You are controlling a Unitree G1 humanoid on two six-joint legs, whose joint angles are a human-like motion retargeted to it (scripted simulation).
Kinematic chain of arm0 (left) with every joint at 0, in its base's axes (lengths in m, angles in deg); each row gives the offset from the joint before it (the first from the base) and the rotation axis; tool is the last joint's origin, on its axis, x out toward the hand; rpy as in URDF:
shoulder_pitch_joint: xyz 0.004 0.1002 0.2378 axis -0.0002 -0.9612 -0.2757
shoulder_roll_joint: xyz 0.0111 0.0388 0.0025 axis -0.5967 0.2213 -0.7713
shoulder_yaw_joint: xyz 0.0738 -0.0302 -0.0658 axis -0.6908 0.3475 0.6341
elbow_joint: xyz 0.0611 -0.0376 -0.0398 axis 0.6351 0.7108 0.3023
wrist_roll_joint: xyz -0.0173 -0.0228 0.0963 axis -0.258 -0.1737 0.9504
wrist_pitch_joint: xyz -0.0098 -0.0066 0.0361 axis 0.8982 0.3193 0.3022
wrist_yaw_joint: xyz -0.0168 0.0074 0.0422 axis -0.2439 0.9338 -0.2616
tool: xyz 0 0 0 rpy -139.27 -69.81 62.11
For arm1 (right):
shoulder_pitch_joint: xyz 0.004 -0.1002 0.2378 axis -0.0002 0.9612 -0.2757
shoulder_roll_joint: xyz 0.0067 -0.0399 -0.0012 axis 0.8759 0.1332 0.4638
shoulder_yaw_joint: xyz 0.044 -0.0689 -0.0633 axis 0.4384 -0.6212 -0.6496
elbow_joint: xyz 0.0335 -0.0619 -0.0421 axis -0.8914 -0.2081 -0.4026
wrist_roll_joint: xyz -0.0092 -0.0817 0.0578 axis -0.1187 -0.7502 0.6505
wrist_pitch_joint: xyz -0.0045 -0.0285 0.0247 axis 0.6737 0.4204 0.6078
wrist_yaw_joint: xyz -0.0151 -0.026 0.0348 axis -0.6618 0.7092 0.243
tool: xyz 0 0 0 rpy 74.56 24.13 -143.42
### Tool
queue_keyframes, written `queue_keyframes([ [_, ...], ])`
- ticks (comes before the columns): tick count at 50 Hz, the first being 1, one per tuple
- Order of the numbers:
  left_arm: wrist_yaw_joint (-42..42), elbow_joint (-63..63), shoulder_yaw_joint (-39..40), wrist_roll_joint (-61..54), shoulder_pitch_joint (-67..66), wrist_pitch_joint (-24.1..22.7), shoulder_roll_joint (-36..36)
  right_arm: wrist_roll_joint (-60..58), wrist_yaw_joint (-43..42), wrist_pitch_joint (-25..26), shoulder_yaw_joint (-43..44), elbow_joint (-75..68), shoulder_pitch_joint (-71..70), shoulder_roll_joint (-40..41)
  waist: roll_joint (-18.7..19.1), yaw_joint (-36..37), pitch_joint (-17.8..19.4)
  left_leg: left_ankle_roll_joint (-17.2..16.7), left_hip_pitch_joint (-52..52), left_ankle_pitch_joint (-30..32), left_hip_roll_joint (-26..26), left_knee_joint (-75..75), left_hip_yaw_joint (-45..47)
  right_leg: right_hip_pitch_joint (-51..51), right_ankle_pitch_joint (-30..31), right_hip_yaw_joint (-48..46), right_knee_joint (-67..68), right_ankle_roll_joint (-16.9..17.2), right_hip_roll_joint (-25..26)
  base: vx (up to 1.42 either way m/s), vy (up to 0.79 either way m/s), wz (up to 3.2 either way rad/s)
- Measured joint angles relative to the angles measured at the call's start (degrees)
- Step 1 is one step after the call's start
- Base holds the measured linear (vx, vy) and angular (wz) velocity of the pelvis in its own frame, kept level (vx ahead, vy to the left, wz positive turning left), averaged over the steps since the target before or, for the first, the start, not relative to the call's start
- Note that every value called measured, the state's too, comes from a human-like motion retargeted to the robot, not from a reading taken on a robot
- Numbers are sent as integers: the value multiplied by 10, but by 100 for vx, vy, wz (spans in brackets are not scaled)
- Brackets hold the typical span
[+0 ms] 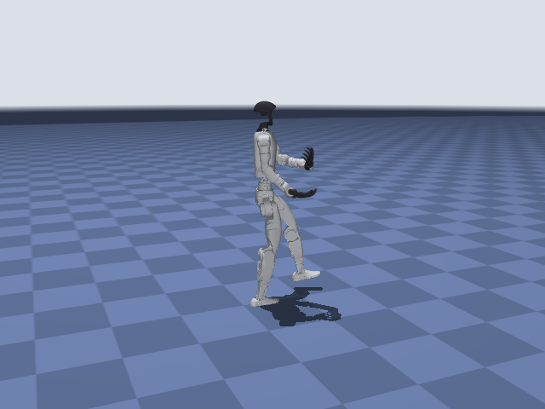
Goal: Kungfu
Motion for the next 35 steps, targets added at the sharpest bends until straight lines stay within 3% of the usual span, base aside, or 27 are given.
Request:
queue_keyframes([
  [4, -65, -12, -29, 35, -52, -6, -14, 47, 48, 80, -108, -14, -103, 21, 36, 28, 34, -13, 48, -40, 64, -63, -102, -65, -20, 118, 100, 3, 20, 13, 36, -443],
  [7, -97, -5, -31, 112, -92, -30, -30, 35, 73, 111, -189, -18, -152, 38, 41, 58, 62, -42, 92, -90, 86, -66, -121, -141, -61, 188, 209, 12, 31, 5, 43, -437],
  [10, -88, 50, -33, 180, -133, -50, -14, 1, 104, 125, -235, 0, -161, 41, 32, 52, 86, -87, 74, -148, 77, 5, -59, -201, -100, 223, 288, 34, 15, 23, 44, -225],
  [12, -65, 112, -42, 178, -138, -45, 17, -55, 145, 110, -227, 16, -143, 34, 28, 17, 68, -99, -25, -167, 12, 108, -103, -258, -112, 206, 314, 56, -16, 32, 42, -17],
  [13, -56, 127, -48, 163, -136, -33, 24, -86, 152, 97, -223, 22, -136, 32, 24, 20, 75, -96, -34, -169, 4, 110, -83, -274, -114, 202, 319, 61, -25, 4, 37, -22],
  [15, -39, 142, -55, 144, -134, -15, 36, -134, 139, 53, -203, 25, -123, 26, 54, -7, 87, -103, -59, -207, 30, 150, -75, -286, -105, 114, 295, 51, -53, 4, 32, 26],
  [18, -8, 121, -46, 122, -123, 7, 31, -157, 73, -50, -202, 15, -97, 6, 36, 19, 72, -88, -94, -225, -1, 200, -37, -296, -87, 171, 272, 92, -77, 40, 37, -56],
  [23, 60, 88, -18, 75, -72, 59, -20, -211, 59, -184, -230, 25, -76, -45, 26, 38, 46, -60, -87, -234, -14, 218, -18, -261, -23, 142, 181, 128, -130, 46, 31, -15],
  [26, 111, 76, 20, 54, -24, 89, -73, -262, 90, -281, -262, 55, -75, -85, 10, 49, 35, -31, -62, -227, -18, 213, 0, -220, 52, 138, 125, 154, -154, 60, 28, -38],
  [30, 174, 100, 67, 87, 22, 82, -145, -254, 119, -394, -318, 138, -98, -147, -6, 57, 18, -10, -1, -216, -18, 171, 7, -181, 203, 87, 95, 212, -158, 59, 22, -56],
  [32, 192, 126, 78, 125, 27, 59, -195, -201, 141, -396, -346, 198, -140, -186, 6, 62, 14, -20, 39, -214, 28, 145, -6, -186, 279, -22, 119, 212, -111, 50, 12, -125],
  [33, 205, 140, 86, 147, 22, 49, -214, -159, 157, -376, -357, 233, -166, -213, 6, 66, 8, -11, 58, -205, 35, 124, 12, -204, 310, -90, 128, 212, -124, 37, 48, -160],
  [35, 230, 167, 98, 183, -1, 38, -231, -65, 172, -332, -370, 300, -232, -266, -4, 59, -9, 23, 115, -173, 4, 47, 57, -240, 319, -215, 186, 202, -185, 33, 70, -139],
])
